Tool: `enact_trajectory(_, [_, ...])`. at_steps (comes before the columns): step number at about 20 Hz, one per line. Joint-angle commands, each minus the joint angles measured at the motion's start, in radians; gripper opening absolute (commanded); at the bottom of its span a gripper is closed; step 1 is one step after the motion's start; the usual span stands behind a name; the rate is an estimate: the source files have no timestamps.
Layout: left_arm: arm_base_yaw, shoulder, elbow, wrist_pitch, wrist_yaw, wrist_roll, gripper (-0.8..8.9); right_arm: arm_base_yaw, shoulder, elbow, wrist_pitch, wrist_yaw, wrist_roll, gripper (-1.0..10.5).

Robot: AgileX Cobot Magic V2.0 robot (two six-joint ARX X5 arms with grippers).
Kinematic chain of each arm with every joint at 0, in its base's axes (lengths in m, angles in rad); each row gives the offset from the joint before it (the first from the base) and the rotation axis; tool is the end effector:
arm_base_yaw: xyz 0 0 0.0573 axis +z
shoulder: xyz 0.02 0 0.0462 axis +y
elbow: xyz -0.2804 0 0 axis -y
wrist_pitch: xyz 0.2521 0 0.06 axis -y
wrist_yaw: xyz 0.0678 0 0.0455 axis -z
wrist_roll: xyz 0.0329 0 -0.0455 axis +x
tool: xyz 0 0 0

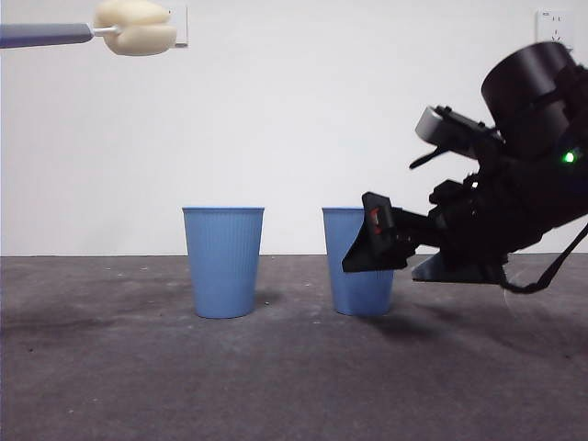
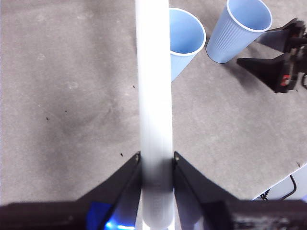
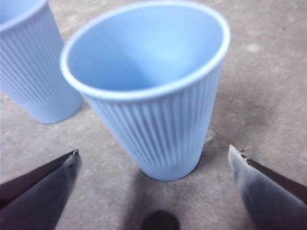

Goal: Pick up the cup brush,pick up the cup,insert the brush into the cup,clean the cup,put the cup brush back,put the cup back to the fixed position on the table

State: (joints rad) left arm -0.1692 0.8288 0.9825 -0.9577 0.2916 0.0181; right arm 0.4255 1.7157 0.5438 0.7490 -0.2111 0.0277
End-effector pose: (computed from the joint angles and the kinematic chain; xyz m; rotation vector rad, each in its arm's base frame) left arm 0.1358 -0.0328 0.3366 -0.0328 0.8053 -0.4428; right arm 0.2748 0.1321 0.1309 -0.0197 0.4362 0.6209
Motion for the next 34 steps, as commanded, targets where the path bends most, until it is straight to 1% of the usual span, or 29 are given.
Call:
enact_trajectory(1, [0.002,-0.004,-0.005,0.002,0.003,0.014,-0.09,0.002,0.045,0.006,0.047,0.003,0.023,5.4])
enact_trajectory(3, [0.002,-0.004,-0.005,0.002,0.003,0.017,-0.09,0.002,0.077,0.023,0.070,0.003,0.026,5.4])
enact_trajectory(12, [0.002,-0.004,-0.005,0.002,0.003,0.029,-0.09,0.002,0.176,0.135,0.066,0.003,0.029,5.3])
enact_trajectory(13, [0.002,-0.004,-0.005,0.002,0.003,0.031,-0.09,0.002,0.179,0.139,0.065,0.003,0.032,4.8])
enact_trajectory(14, [0.002,-0.004,-0.005,0.002,0.003,0.031,-0.09,0.002,0.180,0.140,0.064,0.003,0.032,4.0])
enact_trajectory(17, [0.002,-0.004,-0.005,0.002,0.003,0.031,-0.09,0.006,0.180,0.140,0.041,0.002,0.023,2.8])
enact_trajectory(18, [0.002,-0.004,-0.005,0.002,0.003,0.032,-0.09,0.007,0.180,0.140,0.029,0.002,0.019,2.1])
enact_trajectory(20, [0.002,-0.004,-0.005,0.002,0.003,0.032,-0.09,0.007,0.180,0.140,0.019,-0.028,0.016,0.8])
enact_trajectory(21, [0.002,-0.004,-0.005,0.002,0.003,0.033,-0.09,0.007,0.180,0.140,0.019,-0.055,0.015,0.0])
enact_trajectory(22, [0.002,-0.004,-0.005,0.000,0.003,0.036,-0.09,0.007,0.179,0.140,0.021,-0.084,0.014,-0.2])
enact_trajectory(24, [0.002,-0.004,-0.005,-0.006,0.003,0.044,-0.09,0.008,0.172,0.140,0.002,-0.104,0.028,-0.2])
enact_trajectory(26, [0.002,0.000,-0.005,-0.027,-0.010,0.080,-0.09,0.014,0.129,0.140,-0.112,-0.106,0.024,-0.2])
enact_trajectory(29, [-0.020,0.016,-0.005,-0.050,-0.055,0.116,-0.09,0.035,-0.033,0.142,-0.388,-0.090,-0.088,-0.2])
enact_trajectory(30, [-0.035,0.024,-0.005,-0.055,-0.064,0.129,-0.09,0.043,-0.105,0.150,-0.503,-0.069,-0.116,-0.2])
enact_trajectory(32, [-0.079,0.043,-0.005,-0.074,-0.068,0.171,-0.09,0.063,-0.229,0.193,-0.759,-0.037,-0.195,-0.2])
enact_trajectory(34, [-0.145,0.071,-0.005,-0.095,-0.106,0.201,-0.09,0.087,-0.315,0.256,-1.006,0.017,-0.275,-0.2])
